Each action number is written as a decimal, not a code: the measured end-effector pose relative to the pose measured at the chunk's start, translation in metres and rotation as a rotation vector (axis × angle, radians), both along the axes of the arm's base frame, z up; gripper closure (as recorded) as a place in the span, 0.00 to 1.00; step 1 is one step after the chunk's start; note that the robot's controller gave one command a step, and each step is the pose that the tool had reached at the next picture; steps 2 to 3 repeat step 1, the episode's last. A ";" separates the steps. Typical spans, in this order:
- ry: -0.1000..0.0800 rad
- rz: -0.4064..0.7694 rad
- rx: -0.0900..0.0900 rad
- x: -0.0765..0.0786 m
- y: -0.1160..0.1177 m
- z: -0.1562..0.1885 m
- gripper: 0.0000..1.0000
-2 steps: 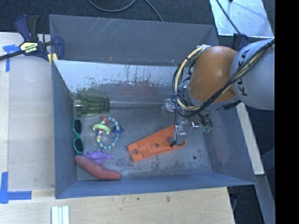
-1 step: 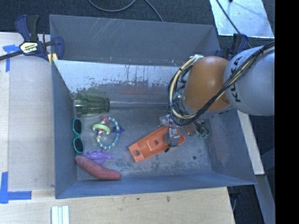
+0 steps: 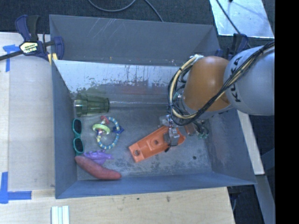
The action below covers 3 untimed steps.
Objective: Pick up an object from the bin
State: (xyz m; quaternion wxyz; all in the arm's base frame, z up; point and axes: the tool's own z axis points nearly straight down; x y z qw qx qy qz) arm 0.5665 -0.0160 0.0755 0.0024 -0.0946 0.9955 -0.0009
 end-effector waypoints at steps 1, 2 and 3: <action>-0.004 -0.083 0.001 0.029 0.004 0.132 1.00; -0.004 -0.083 0.001 0.029 0.004 0.132 1.00; -0.004 -0.083 0.001 0.029 0.004 0.132 1.00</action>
Offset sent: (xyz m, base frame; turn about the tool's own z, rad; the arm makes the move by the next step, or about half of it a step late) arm 0.0000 0.0000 0.0000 0.0000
